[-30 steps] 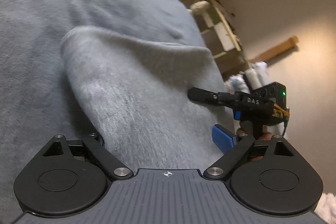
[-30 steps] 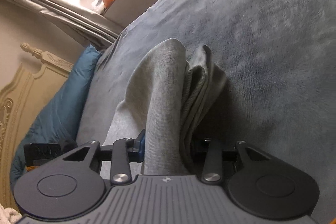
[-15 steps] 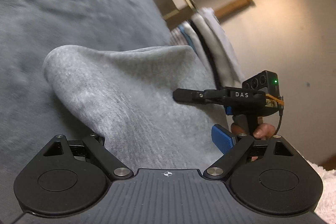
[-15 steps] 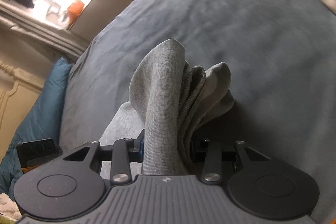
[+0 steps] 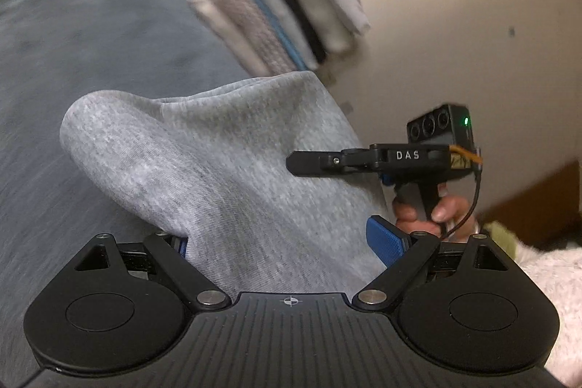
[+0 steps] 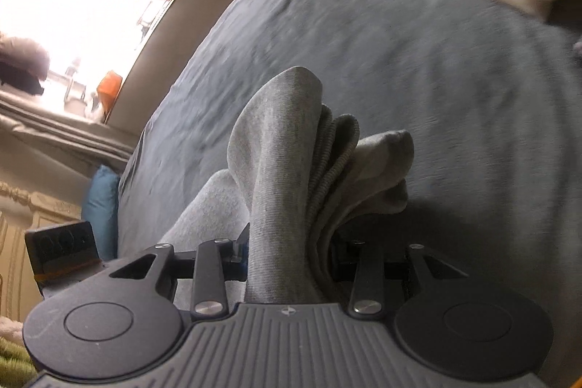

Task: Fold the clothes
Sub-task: 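Lift the grey hoodie bundle with both grippers and carry it toward the clothes stack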

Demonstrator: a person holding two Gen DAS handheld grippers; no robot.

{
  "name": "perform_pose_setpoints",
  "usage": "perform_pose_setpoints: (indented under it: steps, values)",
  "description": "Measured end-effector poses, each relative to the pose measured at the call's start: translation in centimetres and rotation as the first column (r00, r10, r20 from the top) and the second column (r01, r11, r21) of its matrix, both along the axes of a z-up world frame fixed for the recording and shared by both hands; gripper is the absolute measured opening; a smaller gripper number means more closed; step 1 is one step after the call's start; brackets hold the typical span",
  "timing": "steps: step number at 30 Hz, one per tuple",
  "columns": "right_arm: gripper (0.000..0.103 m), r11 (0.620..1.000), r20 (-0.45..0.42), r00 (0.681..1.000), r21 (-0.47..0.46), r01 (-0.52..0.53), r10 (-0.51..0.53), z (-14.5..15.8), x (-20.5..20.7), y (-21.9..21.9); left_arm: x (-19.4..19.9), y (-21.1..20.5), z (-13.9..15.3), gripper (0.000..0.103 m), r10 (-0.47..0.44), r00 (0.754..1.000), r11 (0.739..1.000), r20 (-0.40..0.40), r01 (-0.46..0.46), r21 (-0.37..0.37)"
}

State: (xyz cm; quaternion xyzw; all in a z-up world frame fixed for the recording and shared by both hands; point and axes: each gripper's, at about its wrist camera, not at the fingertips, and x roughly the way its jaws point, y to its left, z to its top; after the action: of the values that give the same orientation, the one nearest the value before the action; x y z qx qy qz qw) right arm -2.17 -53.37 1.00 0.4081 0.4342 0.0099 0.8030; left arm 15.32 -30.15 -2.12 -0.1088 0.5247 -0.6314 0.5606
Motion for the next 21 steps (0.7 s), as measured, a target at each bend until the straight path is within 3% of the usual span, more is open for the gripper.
perform_pose_setpoints:
  steps: [6, 12, 17, 21]
  values:
    - [0.04, 0.99, -0.011, 1.0, -0.136, 0.025, -0.027, 3.2, -4.5, -7.9, -3.9, -9.9, -0.4, 0.087, -0.075, 0.997, 0.996, 0.015, 0.076, -0.046]
    - [0.04, 0.949, -0.033, 0.997, -0.31, 0.057, -0.071, 5.5, -10.1, -16.0, -7.9, -19.6, -0.9, 0.085, -0.143, 0.989, 0.985, 0.033, 0.146, -0.092]
    - [0.04, 0.918, -0.034, 0.997, -0.394, 0.047, -0.066, 6.4, -12.7, -21.8, -11.8, -25.5, -1.8, 0.085, -0.098, 0.994, 0.984, 0.052, 0.104, -0.145]
    - [0.04, 0.911, -0.039, 0.999, -0.412, 0.016, -0.035, 6.0, -13.5, -26.1, -13.7, -29.2, -2.4, 0.085, -0.064, 0.997, 0.989, 0.047, 0.069, -0.132]
